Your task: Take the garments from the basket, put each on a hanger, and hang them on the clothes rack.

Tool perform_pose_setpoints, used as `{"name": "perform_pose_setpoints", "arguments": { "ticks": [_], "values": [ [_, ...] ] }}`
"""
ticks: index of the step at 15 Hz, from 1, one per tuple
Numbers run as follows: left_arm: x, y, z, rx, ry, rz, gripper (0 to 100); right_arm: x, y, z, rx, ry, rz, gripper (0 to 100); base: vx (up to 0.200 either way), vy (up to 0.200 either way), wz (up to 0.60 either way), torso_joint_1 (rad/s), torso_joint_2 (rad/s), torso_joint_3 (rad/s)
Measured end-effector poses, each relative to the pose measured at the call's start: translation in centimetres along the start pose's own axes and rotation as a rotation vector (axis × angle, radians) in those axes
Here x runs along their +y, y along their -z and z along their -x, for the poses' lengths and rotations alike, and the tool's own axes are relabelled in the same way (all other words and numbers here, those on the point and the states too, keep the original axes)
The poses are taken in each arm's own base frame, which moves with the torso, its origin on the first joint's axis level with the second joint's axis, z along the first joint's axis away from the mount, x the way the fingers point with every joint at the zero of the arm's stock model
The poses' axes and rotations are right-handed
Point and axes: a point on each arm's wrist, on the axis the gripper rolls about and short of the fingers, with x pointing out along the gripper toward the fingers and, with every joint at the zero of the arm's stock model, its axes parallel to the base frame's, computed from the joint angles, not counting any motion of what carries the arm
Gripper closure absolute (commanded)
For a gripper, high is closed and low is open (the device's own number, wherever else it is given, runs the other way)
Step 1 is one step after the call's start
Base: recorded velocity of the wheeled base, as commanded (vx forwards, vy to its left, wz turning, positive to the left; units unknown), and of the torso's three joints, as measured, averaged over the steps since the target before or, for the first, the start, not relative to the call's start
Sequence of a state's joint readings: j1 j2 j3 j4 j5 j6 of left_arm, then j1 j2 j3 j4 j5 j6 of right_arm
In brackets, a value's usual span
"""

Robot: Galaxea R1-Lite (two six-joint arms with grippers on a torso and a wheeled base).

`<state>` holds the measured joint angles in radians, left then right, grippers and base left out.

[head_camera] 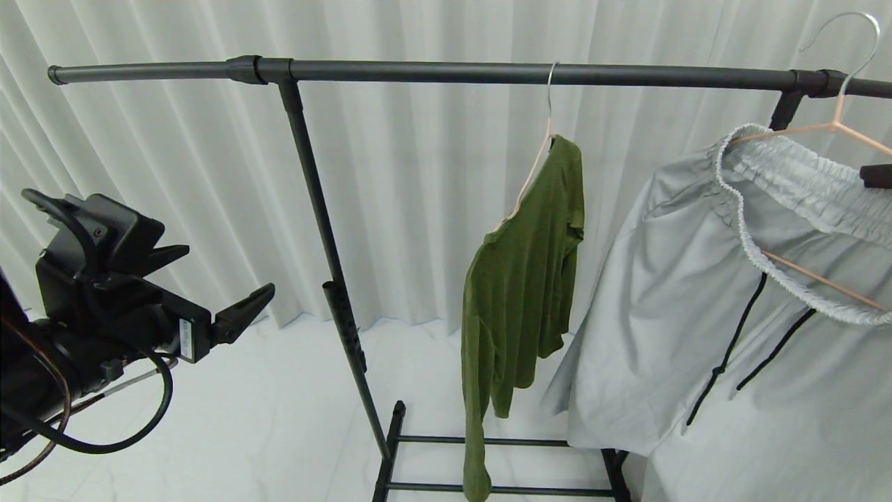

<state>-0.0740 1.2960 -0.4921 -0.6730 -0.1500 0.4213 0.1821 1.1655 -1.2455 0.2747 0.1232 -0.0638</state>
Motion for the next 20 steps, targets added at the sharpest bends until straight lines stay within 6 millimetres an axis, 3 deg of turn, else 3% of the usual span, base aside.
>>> {"name": "perform_pose_setpoints", "arguments": {
  "ticks": [4,7,15,20],
  "values": [
    [0.0,-0.1,0.0,-0.005,0.000,-0.006,0,-0.4,-0.3,-1.7,-0.019,0.008,0.001,100,0.200,0.000,0.00,0.004,0.00,0.001],
    [-0.1,0.0,0.1,-0.003,0.002,-0.007,0,-0.9,-0.4,-3.0,-0.029,0.026,-0.002,100,0.000,0.000,0.00,0.000,0.00,0.000],
    [-0.6,-0.1,0.4,-0.010,0.024,-0.011,0,-4.8,0.8,-8.9,-0.002,0.144,-0.029,100,0.000,0.000,0.00,0.000,0.00,0.000],
    [-0.8,0.0,0.5,-0.012,0.032,-0.012,0,-5.4,1.3,-10.4,0.022,0.151,-0.036,100,0.000,0.000,0.00,0.000,0.00,0.000]
  ]
}}
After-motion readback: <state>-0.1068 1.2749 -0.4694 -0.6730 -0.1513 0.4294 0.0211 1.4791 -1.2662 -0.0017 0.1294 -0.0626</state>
